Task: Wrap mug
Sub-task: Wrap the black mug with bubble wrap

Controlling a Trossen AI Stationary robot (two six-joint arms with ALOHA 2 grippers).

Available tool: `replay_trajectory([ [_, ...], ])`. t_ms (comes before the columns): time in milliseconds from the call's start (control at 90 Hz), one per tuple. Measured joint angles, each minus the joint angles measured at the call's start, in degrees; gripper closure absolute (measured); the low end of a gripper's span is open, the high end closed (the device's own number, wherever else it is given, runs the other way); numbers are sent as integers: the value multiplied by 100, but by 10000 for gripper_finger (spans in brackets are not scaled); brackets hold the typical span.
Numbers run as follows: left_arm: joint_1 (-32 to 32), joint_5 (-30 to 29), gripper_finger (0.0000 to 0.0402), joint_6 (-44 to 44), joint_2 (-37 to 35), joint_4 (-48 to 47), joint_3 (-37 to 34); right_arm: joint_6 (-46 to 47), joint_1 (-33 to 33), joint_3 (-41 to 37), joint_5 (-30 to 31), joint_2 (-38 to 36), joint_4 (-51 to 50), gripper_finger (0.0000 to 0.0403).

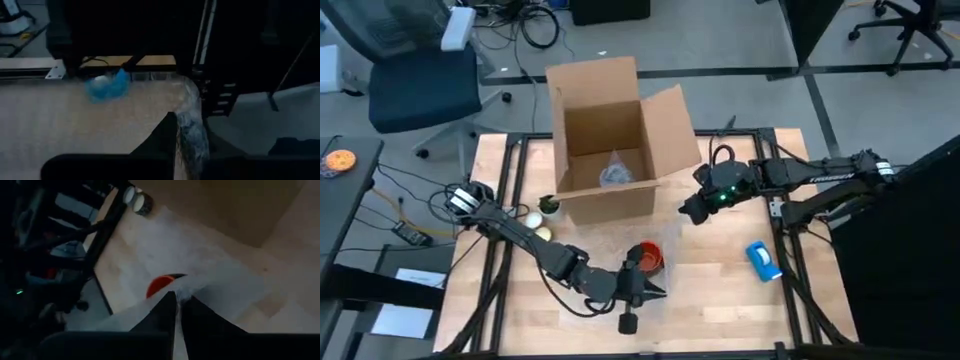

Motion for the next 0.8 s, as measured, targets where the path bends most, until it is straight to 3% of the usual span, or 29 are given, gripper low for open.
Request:
replay_trajectory([
  [422, 0, 229, 402, -2, 0, -78, 0, -869, 6, 0, 163, 0, 295, 403],
  [800, 76, -539, 402, -10, -140, -894, 0, -1326, 264, 0, 162, 2, 458, 403],
])
